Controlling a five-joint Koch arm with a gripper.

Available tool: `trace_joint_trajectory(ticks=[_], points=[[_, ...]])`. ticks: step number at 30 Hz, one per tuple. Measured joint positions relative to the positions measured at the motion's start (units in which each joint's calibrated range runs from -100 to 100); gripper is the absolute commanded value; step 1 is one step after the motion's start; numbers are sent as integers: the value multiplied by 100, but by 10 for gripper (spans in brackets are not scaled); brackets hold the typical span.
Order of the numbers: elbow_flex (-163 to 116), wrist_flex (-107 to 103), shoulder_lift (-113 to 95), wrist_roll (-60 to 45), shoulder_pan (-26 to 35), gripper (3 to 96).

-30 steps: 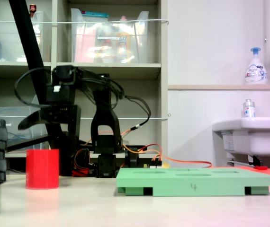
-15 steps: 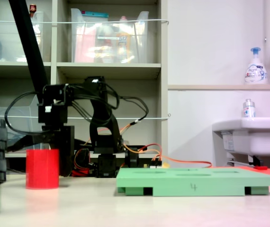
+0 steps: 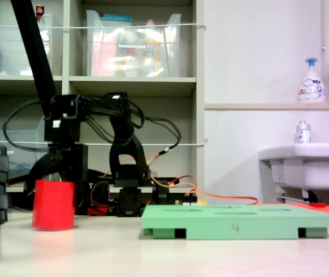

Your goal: Put the octagonal pillar block into the corresponding hole

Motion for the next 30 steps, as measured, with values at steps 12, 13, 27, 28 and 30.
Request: trace_joint_trajectory(ticks=[12, 13, 27, 28, 30], points=[[-274, -215, -780, 5, 5, 383], [-274, -255, -944, 10, 5, 383], [-235, -940, -3352, 723, 791, 381], [-176, -950, -3365, 801, 928, 381], [-137, -959, -3379, 987, 1201, 381]])
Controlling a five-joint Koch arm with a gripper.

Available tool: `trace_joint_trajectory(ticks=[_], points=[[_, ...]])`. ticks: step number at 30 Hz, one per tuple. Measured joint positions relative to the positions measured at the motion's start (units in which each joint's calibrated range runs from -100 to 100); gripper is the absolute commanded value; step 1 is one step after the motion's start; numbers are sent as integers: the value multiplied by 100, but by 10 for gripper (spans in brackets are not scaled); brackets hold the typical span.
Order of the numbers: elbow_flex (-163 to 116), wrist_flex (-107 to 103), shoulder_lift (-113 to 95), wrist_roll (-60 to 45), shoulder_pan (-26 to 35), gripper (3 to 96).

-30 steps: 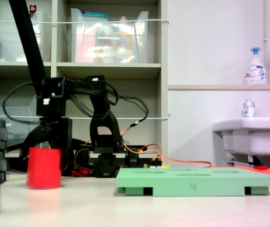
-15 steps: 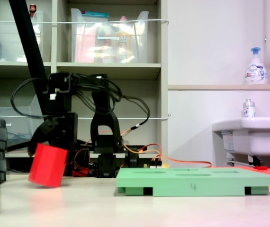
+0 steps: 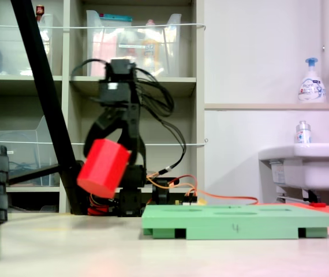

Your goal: Put the octagonal pillar block into the corresponding hole

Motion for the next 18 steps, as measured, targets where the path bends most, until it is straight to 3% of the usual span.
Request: trace_joint_trajectory(ticks=[10, 18], points=[[1195, -59, 999, 1065, 1211, 381], [1440, -59, 1860, 1700, 1568, 379]])
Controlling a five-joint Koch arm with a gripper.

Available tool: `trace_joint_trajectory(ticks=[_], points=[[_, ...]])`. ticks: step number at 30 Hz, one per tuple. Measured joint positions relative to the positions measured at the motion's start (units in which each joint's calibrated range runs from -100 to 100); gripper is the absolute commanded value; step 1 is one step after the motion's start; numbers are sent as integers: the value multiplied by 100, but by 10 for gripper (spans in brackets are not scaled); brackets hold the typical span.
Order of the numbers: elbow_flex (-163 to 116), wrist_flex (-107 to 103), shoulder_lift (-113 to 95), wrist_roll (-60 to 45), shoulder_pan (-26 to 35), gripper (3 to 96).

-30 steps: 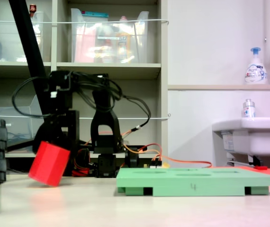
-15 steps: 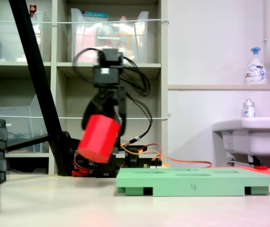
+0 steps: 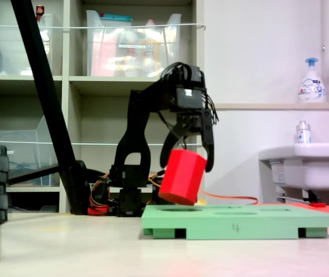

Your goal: Put the octagonal pillar block into the corresponding hole

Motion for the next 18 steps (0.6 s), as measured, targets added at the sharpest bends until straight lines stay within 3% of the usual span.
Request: trace_joint_trajectory(ticks=[18], points=[[588, -39, 944, 142, -24, 362]])
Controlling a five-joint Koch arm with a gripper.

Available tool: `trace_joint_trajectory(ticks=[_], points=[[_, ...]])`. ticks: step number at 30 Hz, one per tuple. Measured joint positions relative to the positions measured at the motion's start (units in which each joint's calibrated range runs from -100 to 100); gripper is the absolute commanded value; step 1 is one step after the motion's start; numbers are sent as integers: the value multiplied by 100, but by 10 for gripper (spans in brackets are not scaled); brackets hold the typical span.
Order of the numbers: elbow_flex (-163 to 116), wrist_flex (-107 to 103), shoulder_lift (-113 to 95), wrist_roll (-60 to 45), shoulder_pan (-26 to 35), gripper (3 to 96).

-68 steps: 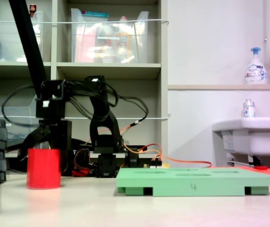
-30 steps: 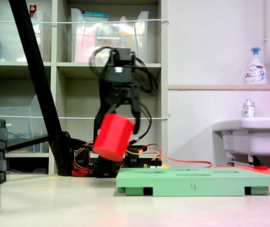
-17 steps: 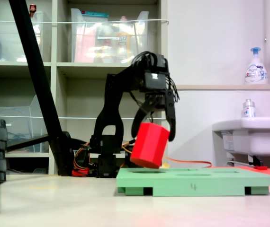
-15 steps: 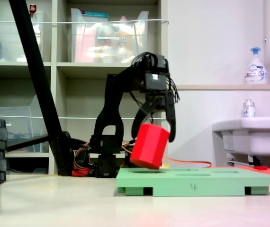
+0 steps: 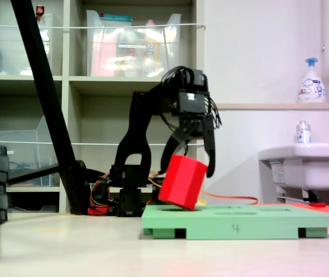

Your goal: Put the octagonal pillar block into the corresponding hole

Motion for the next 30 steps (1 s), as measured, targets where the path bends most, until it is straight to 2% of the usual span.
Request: trace_joint_trajectory(ticks=[25, 30], points=[[696, -137, 1395, 0, 29, 362], [745, -157, 1464, -137, 34, 401]])
